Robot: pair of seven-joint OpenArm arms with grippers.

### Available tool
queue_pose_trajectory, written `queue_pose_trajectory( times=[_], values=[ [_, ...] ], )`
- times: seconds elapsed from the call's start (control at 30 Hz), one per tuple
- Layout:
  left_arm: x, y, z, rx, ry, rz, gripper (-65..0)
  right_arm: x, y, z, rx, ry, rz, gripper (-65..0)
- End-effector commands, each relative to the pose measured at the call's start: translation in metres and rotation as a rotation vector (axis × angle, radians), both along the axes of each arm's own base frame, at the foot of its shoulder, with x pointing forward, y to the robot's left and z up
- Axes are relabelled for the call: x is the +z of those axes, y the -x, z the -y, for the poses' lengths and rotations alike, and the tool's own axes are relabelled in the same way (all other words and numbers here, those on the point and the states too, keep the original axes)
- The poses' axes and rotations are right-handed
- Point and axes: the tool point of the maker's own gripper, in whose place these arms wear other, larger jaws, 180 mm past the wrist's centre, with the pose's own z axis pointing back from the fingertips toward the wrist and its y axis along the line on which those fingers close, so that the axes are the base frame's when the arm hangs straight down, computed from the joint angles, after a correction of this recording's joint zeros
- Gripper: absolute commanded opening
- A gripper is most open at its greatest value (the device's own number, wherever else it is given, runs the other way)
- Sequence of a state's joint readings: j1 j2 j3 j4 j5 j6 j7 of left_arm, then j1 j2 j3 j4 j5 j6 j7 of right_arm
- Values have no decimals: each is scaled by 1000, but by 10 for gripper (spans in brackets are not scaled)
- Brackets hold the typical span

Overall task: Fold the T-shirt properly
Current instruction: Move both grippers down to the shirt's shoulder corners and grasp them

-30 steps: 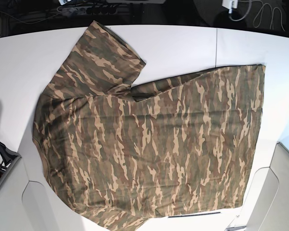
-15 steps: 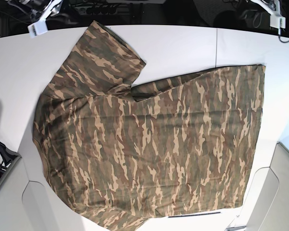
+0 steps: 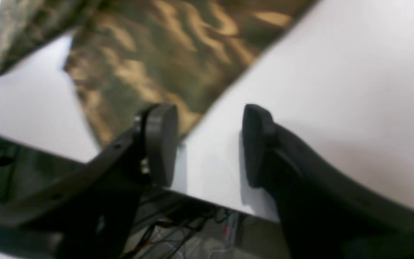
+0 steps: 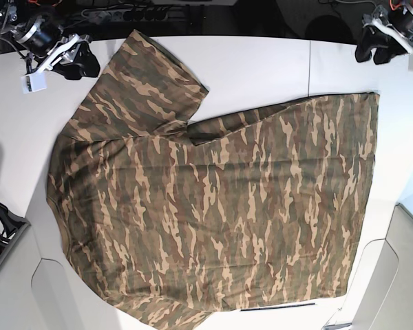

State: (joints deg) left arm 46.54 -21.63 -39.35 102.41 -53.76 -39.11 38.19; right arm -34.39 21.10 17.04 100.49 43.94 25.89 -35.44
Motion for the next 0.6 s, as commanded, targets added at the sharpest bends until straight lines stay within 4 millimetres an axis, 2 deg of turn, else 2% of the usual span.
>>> queue_pose_trajectory(
  times=[0.0, 0.17, 0.23, 0.37, 0.57],
  values=[
    [11, -10, -2, -28, -16, 40, -256, 5, -7, 3, -2, -2, 26, -355],
    [18, -34, -14, -40, -59, 82, -250, -14, -4, 4, -29, -16, -35, -355],
    [18, -43, -23, -28, -66, 93, -210, -21, -3, 1, -45, -33, -52, -355],
    [11, -58, -51, 32, -66, 94, -198, -29, 4, -5, -67, -60, -79, -355],
    [-3, -82, -92, 141, -34, 99, -198, -31, 6, -18, -64, -96, -79, -355]
  ],
)
